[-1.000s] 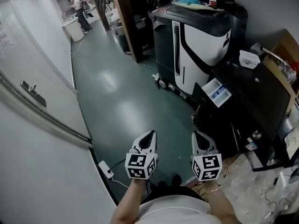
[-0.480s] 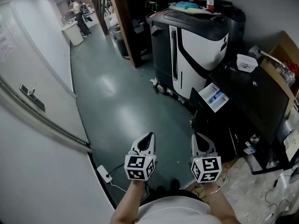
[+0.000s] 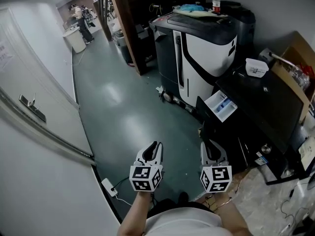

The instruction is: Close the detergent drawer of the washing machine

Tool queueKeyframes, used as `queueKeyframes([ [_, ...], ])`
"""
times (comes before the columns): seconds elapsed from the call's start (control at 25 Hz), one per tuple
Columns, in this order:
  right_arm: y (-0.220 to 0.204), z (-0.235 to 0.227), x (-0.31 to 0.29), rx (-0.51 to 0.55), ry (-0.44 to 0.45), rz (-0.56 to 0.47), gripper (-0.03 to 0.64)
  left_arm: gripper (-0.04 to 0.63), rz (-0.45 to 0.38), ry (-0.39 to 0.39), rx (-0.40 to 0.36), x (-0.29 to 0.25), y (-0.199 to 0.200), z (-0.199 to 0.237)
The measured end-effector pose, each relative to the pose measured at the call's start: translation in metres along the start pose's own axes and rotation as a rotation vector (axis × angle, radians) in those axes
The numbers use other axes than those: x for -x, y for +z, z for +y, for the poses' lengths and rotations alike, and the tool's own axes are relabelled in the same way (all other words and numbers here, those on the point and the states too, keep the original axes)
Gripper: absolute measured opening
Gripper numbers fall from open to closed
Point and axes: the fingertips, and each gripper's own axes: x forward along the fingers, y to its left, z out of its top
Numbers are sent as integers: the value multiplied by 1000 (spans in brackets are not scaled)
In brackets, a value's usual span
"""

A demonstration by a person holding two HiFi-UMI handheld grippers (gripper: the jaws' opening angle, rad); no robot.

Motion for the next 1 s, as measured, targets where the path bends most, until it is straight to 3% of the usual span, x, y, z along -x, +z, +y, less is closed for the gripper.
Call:
queueKeyframes([
  [0.16, -1, -7, -2, -23, -13, -1, 92, 84, -2, 2, 4, -5, 1, -2],
  [0.4, -4, -20, -1, -19, -57, 17, 118, 107, -8, -1, 1, -13, 6, -5],
  [1.0, -9, -58, -12, -46, -190, 41, 126, 155, 23, -86, -5, -58, 4, -14],
])
